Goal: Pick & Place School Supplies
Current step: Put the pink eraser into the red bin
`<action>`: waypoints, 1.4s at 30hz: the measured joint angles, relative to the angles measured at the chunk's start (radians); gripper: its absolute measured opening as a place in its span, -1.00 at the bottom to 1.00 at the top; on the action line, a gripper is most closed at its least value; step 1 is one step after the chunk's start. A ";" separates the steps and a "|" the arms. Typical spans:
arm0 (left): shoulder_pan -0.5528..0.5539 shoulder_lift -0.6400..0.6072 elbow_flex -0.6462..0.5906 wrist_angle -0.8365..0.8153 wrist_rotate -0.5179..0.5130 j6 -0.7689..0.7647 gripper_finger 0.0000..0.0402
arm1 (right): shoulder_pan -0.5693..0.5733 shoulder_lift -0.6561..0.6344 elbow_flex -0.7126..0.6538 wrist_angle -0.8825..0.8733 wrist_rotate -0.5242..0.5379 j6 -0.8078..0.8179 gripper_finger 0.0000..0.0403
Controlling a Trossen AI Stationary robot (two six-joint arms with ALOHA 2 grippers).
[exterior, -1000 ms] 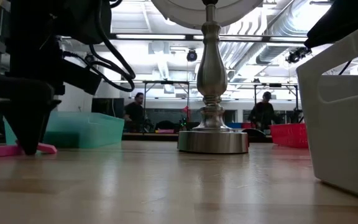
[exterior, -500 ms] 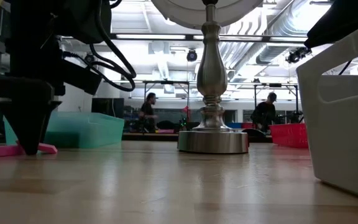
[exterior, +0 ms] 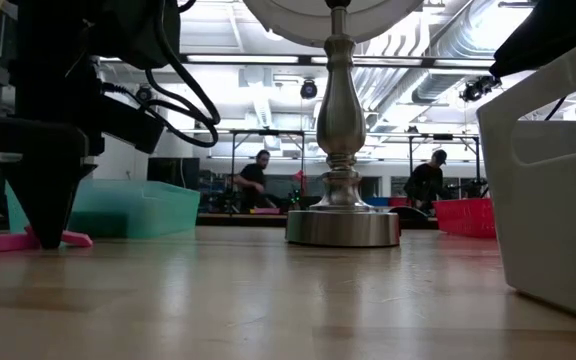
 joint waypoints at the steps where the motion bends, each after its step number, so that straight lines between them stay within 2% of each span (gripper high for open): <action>1: 0.000 0.000 0.000 0.000 0.000 0.003 -0.63 | 0.000 0.000 0.000 0.000 0.000 0.000 -0.44; 14: -0.003 -0.009 0.034 -0.003 -0.003 0.034 -0.64 | 0.000 0.000 0.000 0.000 0.000 0.000 -0.44; 29: -0.028 -0.013 0.140 0.039 -0.003 0.072 -0.64 | 0.000 0.000 0.000 0.026 -0.008 -0.018 -0.44; 35: -0.066 -0.013 0.188 0.121 -0.020 0.120 -0.64 | 0.000 0.000 0.000 0.171 -0.040 -0.151 -0.44; 42: -0.088 -0.013 0.211 0.312 -0.034 0.224 -0.64 | 0.000 0.004 0.000 0.348 -0.127 -0.275 -0.44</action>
